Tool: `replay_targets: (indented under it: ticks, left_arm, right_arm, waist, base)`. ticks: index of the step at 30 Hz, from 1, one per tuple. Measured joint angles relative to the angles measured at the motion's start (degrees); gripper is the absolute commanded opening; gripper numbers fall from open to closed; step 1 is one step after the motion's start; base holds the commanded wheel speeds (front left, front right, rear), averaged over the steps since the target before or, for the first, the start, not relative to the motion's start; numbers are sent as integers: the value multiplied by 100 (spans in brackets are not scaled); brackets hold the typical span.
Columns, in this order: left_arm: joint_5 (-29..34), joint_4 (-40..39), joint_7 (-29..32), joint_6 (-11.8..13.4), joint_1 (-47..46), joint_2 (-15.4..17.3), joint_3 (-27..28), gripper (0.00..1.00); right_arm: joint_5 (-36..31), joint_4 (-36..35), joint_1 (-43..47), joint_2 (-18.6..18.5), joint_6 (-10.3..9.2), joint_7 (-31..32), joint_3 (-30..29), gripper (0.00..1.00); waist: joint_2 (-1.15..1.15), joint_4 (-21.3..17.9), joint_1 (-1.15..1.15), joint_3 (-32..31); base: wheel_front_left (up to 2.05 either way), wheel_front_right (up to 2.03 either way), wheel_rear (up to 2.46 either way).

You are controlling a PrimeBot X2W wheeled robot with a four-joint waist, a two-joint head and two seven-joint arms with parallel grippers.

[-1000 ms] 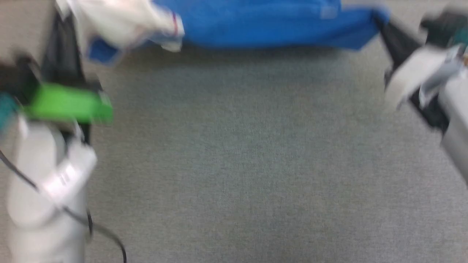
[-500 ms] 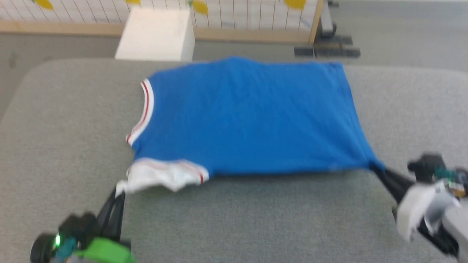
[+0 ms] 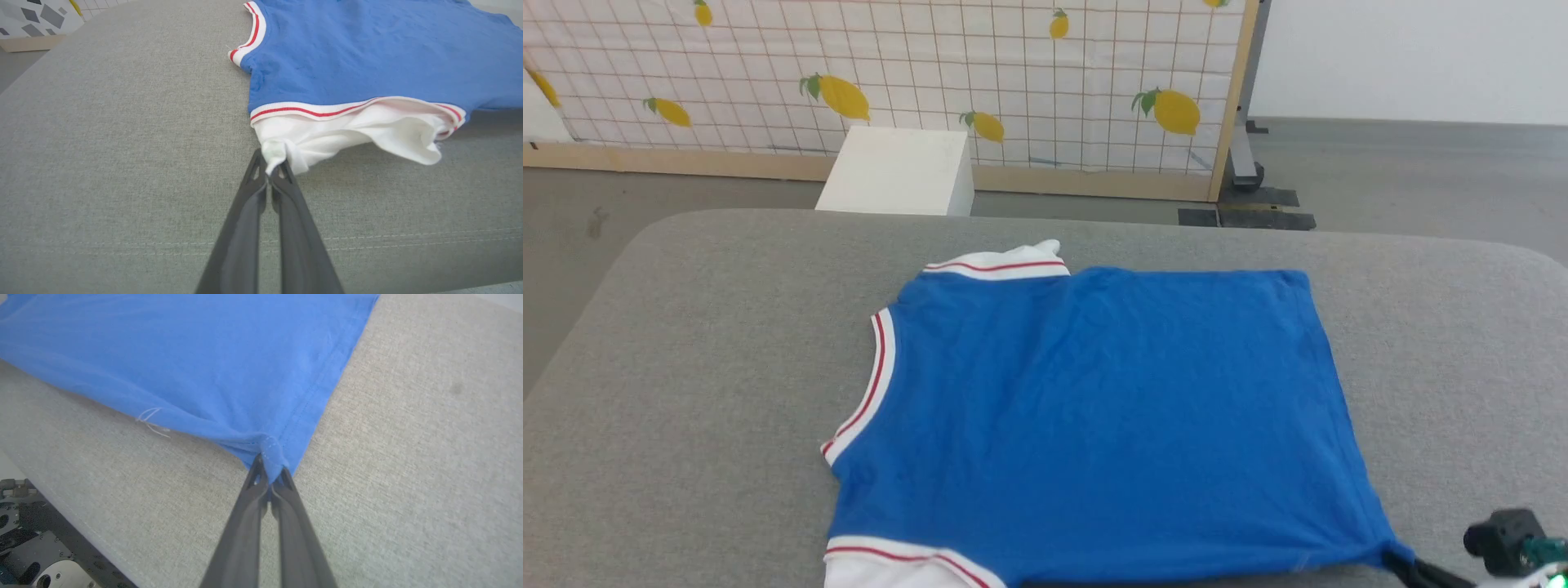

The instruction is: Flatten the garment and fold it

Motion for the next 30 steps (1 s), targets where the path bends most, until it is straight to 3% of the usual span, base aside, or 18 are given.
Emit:
replay_targets:
  ticks: [12, 22, 30]
  left_arm:
    - [-88, -185, 162, 90, -96, 10, -132, 0]
    - [176, 186, 143, 68, -1965, 241, -311, 0]
    - [199, 1149, 116, -32, -3768, 276, -533, 0]
  right_arm:
    - [-446, -783, 637, 237, -1, 539, -1068, 0]
    - [-672, -1063, 197, 565, -1, 887, -1718, 0]
    - [-669, -953, -656, 594, -1, 1118, -1834, 0]
  waist:
    - [0, 58, 0, 43]
    - [0, -35, 1, 284]
    - [0, -124, 1, 845]
  base:
    - [0, 0, 0]
    - [0, 0, 0]
    - [0, 0, 0]
